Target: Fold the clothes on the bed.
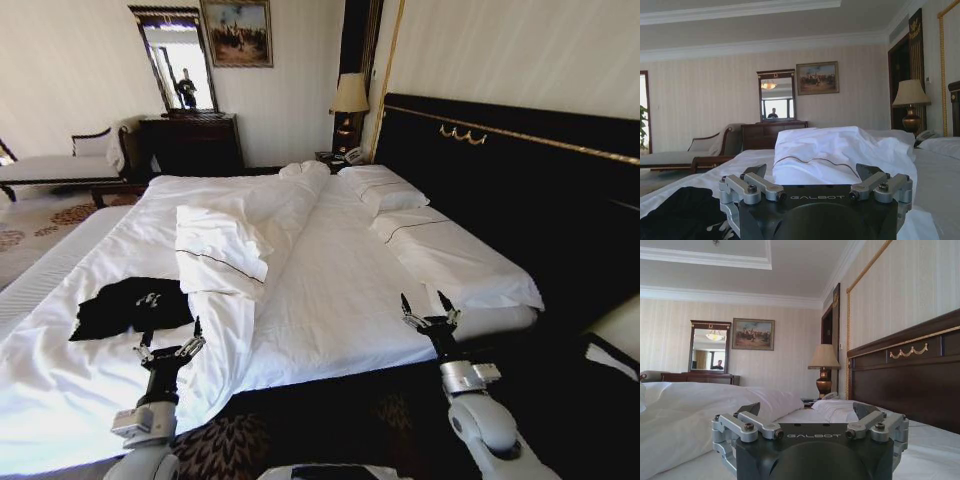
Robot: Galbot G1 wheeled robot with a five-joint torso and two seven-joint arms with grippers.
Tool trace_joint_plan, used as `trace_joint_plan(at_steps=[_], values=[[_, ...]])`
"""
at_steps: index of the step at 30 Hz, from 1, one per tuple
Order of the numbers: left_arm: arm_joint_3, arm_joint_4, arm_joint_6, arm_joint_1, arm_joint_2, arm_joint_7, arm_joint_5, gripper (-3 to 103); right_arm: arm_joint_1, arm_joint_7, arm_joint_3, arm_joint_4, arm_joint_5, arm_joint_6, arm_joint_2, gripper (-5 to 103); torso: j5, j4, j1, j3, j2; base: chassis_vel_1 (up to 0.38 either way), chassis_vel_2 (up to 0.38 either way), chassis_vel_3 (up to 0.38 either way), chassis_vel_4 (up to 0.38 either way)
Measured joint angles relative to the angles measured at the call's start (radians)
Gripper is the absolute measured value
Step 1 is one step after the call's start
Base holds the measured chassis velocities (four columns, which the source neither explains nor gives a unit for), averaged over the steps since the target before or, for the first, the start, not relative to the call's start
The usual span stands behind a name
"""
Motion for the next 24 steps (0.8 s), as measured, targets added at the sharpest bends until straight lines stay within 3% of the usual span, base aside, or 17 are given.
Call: trace_joint_plan(at_steps=[24], values=[[0.003, 0.003, -0.006, 0.001, 0.000, 0.002, 0.003, 100, -0.004, -0.002, 0.000, -0.001, -0.009, 0.000, 0.006, 100, 0.0000, 0.0000, 0.000, 0.000, 0.000, 0.089, 0.090, -0.091, -0.086]])
